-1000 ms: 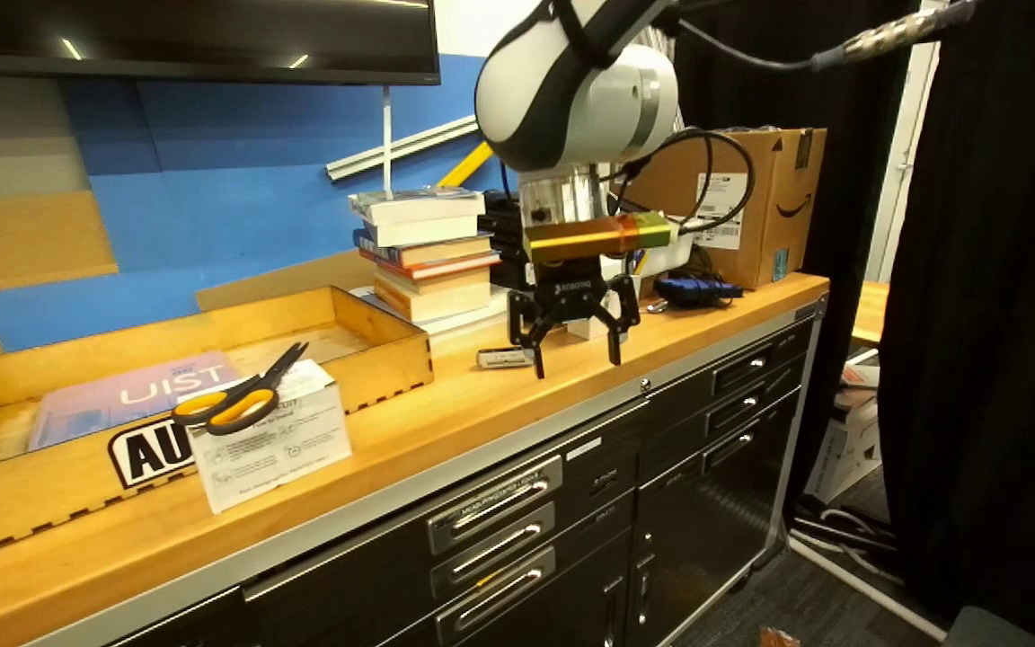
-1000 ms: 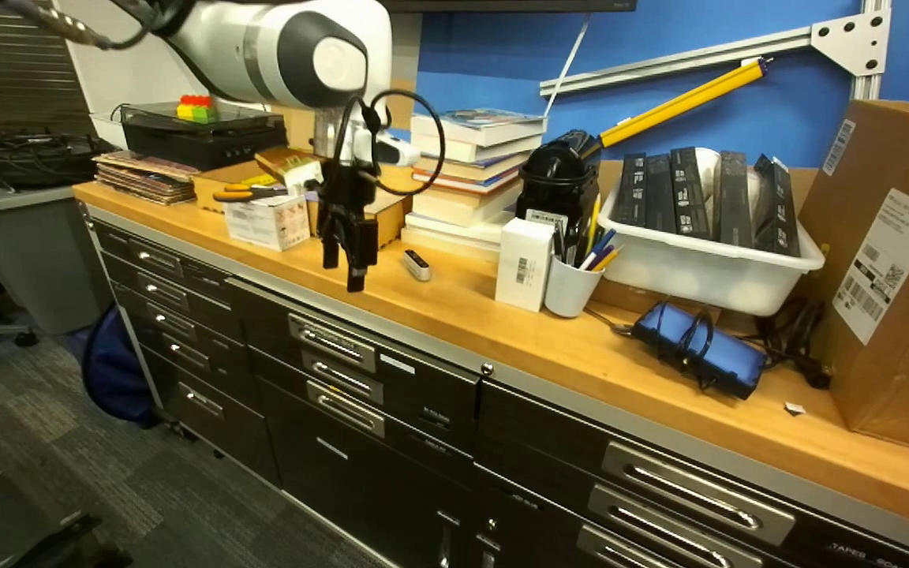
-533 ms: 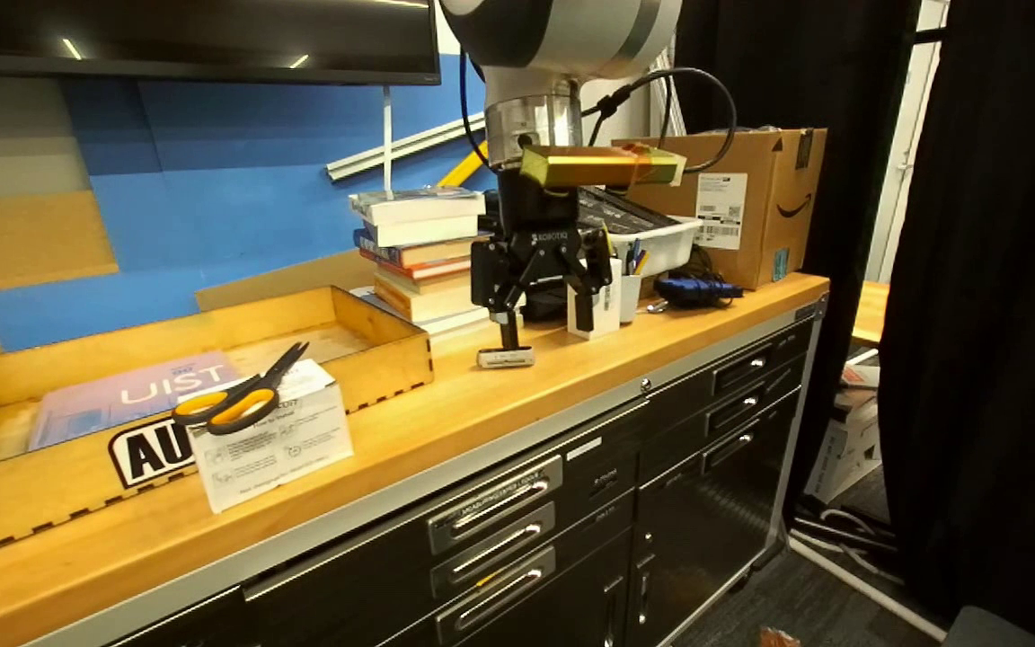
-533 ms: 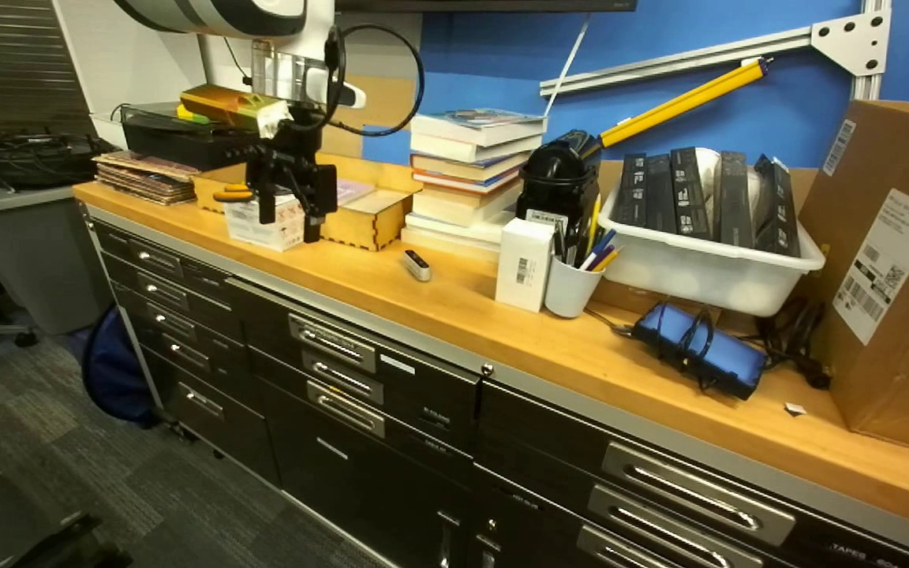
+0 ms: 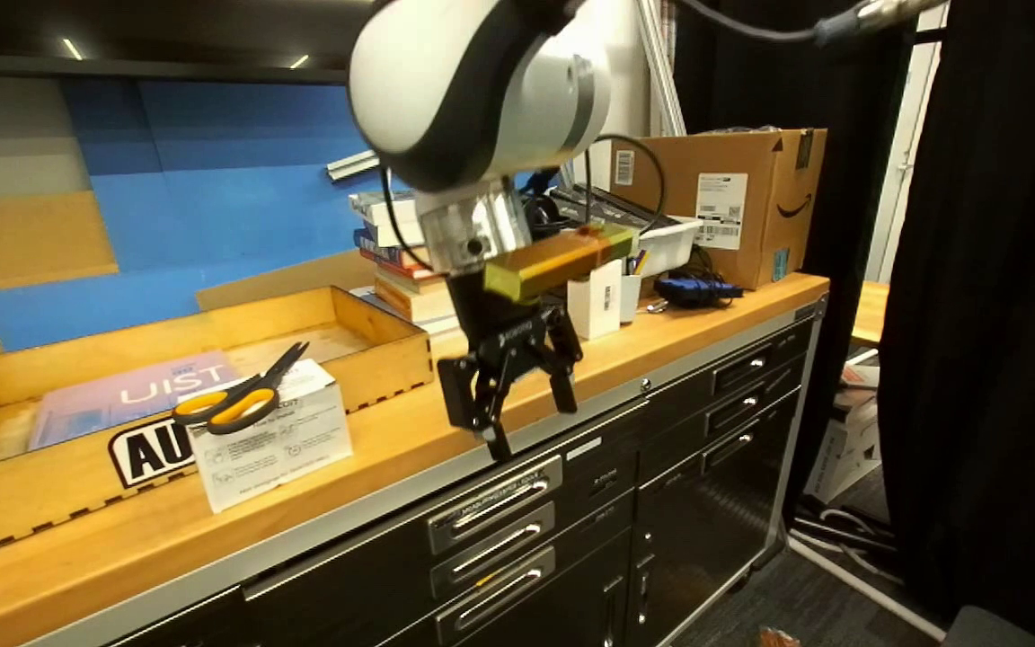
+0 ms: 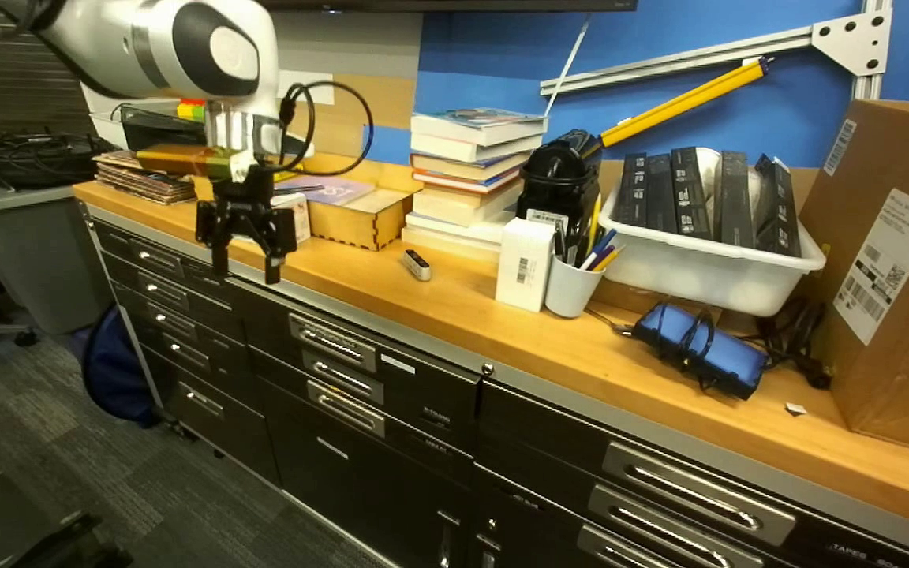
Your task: Put the Lego in the open drawer and then close the drawer
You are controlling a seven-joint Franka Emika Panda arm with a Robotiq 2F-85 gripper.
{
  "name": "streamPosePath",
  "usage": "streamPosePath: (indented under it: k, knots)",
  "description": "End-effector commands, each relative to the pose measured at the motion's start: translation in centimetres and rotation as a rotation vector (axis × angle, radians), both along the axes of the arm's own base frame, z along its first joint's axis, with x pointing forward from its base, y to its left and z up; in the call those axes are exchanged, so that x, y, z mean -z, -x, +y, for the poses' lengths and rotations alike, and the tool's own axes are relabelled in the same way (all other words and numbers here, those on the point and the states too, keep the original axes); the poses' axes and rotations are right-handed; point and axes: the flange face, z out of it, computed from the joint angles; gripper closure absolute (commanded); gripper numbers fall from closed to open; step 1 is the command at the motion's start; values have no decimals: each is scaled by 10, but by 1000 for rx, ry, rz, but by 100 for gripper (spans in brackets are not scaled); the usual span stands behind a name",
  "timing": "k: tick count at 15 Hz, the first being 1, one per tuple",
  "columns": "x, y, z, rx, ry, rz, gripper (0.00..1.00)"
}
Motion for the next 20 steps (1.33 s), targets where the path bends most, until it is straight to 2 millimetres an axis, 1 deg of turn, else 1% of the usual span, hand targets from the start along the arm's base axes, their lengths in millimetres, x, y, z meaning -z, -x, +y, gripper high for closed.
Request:
streamPosePath:
  k: [1, 3, 5, 7, 10, 14, 16, 18, 20]
  knots:
    - [75, -1, 35, -40, 111, 34, 0]
    - [110, -8, 49, -27, 166, 20, 0]
    - [137, -20, 59, 40, 208, -42, 0]
    - [155, -35, 65, 101, 241, -112, 0]
    - [173, -62, 66, 199, 276, -180, 0]
    - [188, -89, 64, 291, 315, -196, 0]
    - [191, -90, 67, 320, 337, -189, 0]
    - [186, -93, 71, 351, 348, -218, 0]
    - [175, -97, 72, 421, 312, -261, 0]
